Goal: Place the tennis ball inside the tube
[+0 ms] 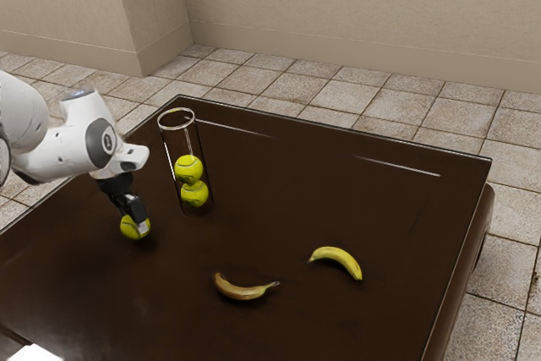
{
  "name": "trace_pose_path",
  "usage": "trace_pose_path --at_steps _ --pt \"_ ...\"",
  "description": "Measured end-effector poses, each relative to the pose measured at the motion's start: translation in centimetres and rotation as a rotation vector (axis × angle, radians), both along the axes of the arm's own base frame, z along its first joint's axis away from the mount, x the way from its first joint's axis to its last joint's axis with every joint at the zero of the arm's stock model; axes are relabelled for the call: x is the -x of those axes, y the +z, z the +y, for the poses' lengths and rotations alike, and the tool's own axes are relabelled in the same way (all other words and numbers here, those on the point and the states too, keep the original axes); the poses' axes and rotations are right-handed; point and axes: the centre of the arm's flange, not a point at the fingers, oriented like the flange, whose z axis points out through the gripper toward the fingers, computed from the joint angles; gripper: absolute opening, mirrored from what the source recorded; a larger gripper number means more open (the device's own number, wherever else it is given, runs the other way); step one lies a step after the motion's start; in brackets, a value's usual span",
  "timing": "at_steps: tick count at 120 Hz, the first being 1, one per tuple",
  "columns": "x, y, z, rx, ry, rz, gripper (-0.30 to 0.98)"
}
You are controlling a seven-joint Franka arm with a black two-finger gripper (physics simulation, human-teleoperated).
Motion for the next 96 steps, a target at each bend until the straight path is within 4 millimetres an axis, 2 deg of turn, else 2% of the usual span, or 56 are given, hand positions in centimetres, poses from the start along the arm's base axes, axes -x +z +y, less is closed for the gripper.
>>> trace_pose_path --at_steps 15,32,53,73,81,89,96 --pt "0.5 -0.9 -0.4 0.022 -0.012 0.014 0.67" --pt "0.2 -1.1 -0.9 0.03 -0.036 0.011 0.65" --pt "0.4 -1.0 -0.7 0.034 -0.05 0.009 0.47" --pt "0.2 -0.1 -0.9 0.035 -0.067 -0.006 0.37" --pt "0.0 1.8 -1.0 0.028 -0.08 -0.034 0.33" --pt "0.0 6.0 -1.4 0.008 -0.12 -0.073 0.31" --pt "0.5 10.1 -0.8 -0.024 -0.145 -0.096 0.29"
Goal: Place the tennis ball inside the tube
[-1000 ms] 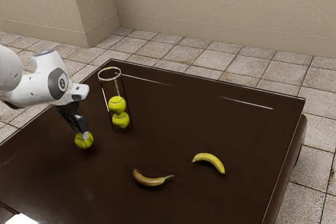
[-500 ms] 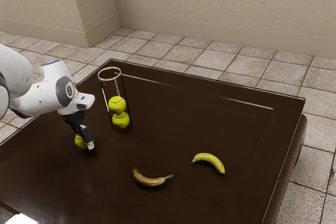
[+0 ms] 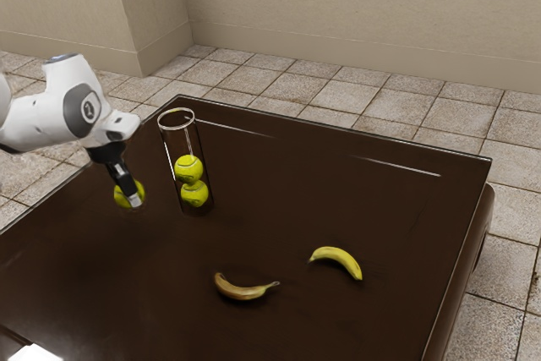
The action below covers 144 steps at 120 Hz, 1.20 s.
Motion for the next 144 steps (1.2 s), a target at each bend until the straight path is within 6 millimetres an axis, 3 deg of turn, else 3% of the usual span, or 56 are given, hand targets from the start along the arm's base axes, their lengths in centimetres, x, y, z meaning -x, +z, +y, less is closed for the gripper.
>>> trace_pose_path --at_steps 9,19,30,38,53,73,127,144 --pt "-0.7 4.9 0.8 -0.046 -0.014 -0.023 0.27" --pt "-3.5 11.2 0.8 -0.104 -0.024 -0.06 0.26" --pt "-6.3 16.9 -1.4 -0.137 -0.047 -0.096 0.25" --pt "-8.0 18.6 -3.3 -0.14 -0.058 -0.097 0.24" --pt "-10.7 18.1 -5.5 -0.122 -0.051 -0.061 0.23" --pt "-12.4 16.6 -6.9 -0.093 -0.027 -0.024 0.21" --pt "-13.5 15.6 -6.8 -0.08 0.043 0.005 0.17" --pt "-13.6 15.3 -7.0 -0.072 0.05 0.013 0.36"
